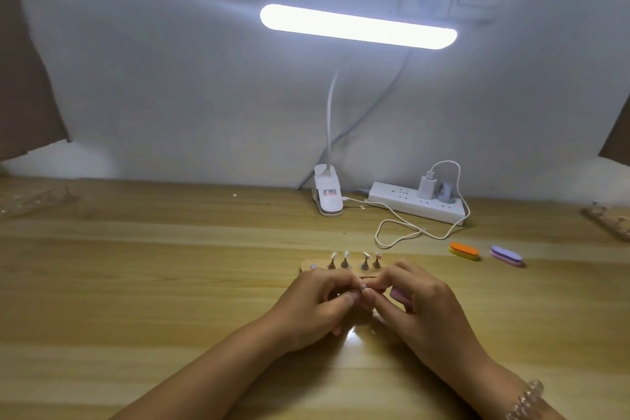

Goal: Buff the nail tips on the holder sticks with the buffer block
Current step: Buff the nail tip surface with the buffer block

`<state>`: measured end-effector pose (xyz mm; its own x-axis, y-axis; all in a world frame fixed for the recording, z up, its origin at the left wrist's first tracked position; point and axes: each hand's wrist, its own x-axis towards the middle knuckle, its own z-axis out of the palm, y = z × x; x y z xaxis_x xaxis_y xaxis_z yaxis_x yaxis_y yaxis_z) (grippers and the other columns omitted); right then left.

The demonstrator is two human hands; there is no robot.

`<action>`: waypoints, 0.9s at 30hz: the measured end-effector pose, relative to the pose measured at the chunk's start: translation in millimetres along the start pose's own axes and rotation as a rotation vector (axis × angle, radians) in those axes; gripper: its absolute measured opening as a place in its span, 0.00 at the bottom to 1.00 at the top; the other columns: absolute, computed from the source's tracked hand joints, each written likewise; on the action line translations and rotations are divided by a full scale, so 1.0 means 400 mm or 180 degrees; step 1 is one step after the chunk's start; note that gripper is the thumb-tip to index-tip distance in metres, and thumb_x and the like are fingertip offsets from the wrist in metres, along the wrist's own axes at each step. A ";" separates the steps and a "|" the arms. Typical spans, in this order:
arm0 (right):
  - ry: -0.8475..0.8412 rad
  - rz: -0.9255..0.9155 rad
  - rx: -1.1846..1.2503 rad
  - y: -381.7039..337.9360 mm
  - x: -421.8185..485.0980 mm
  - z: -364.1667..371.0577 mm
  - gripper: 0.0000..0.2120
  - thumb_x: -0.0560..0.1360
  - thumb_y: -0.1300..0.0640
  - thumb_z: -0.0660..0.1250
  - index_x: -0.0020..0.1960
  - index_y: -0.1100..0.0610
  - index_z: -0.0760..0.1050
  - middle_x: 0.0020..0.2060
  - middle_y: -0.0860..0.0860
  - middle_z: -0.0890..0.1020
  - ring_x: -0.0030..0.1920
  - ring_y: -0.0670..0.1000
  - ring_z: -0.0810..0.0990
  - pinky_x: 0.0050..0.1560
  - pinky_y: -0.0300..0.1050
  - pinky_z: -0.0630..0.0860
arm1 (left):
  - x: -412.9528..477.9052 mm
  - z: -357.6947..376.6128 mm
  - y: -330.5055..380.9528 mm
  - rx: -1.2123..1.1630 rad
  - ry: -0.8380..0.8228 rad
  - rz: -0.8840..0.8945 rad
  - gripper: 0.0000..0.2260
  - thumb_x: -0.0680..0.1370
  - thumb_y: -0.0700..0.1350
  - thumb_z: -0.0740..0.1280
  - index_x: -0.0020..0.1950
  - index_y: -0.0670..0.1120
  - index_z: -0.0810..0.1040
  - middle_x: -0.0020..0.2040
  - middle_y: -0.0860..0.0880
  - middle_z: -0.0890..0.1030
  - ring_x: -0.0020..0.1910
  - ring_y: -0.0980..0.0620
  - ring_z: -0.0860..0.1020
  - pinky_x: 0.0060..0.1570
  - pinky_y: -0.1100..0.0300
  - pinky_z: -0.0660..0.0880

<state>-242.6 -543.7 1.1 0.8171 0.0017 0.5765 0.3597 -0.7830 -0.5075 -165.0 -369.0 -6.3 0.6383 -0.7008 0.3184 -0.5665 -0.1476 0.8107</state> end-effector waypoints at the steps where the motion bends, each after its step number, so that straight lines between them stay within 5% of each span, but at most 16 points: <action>1: -0.0007 -0.0010 -0.0059 -0.001 0.000 0.000 0.03 0.73 0.53 0.73 0.43 0.51 0.80 0.40 0.42 0.77 0.41 0.43 0.79 0.40 0.44 0.79 | 0.000 0.000 0.001 0.0017 0.0019 0.0028 0.10 0.80 0.40 0.62 0.46 0.52 0.79 0.35 0.34 0.78 0.26 0.60 0.72 0.33 0.68 0.67; 12: -0.0031 -0.0119 -0.0454 -0.012 0.000 0.002 0.03 0.76 0.51 0.70 0.46 0.50 0.80 0.41 0.43 0.77 0.40 0.44 0.78 0.39 0.51 0.78 | 0.001 -0.002 0.003 0.0072 0.0074 0.0014 0.10 0.80 0.37 0.63 0.46 0.47 0.81 0.33 0.47 0.79 0.24 0.60 0.73 0.33 0.68 0.68; 19: 0.0165 -0.0132 -0.0262 -0.009 -0.001 0.005 0.08 0.74 0.55 0.73 0.50 0.49 0.76 0.44 0.39 0.77 0.42 0.39 0.79 0.39 0.42 0.81 | 0.001 0.001 0.006 0.0067 0.0065 -0.0103 0.07 0.82 0.39 0.64 0.51 0.48 0.81 0.38 0.62 0.81 0.27 0.56 0.76 0.35 0.65 0.71; 27: 0.0000 -0.0092 -0.0206 -0.010 0.005 0.004 0.05 0.72 0.60 0.74 0.44 0.54 0.79 0.40 0.43 0.76 0.41 0.43 0.78 0.40 0.36 0.76 | 0.003 0.000 0.005 0.0101 0.0095 -0.0149 0.12 0.81 0.36 0.64 0.46 0.51 0.82 0.34 0.52 0.81 0.25 0.59 0.76 0.35 0.64 0.71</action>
<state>-241.4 -539.4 3.3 0.8068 0.0249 0.5904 0.3534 -0.8211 -0.4482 -165.4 -370.3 -4.1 0.6794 -0.6716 0.2955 -0.5517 -0.2021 0.8092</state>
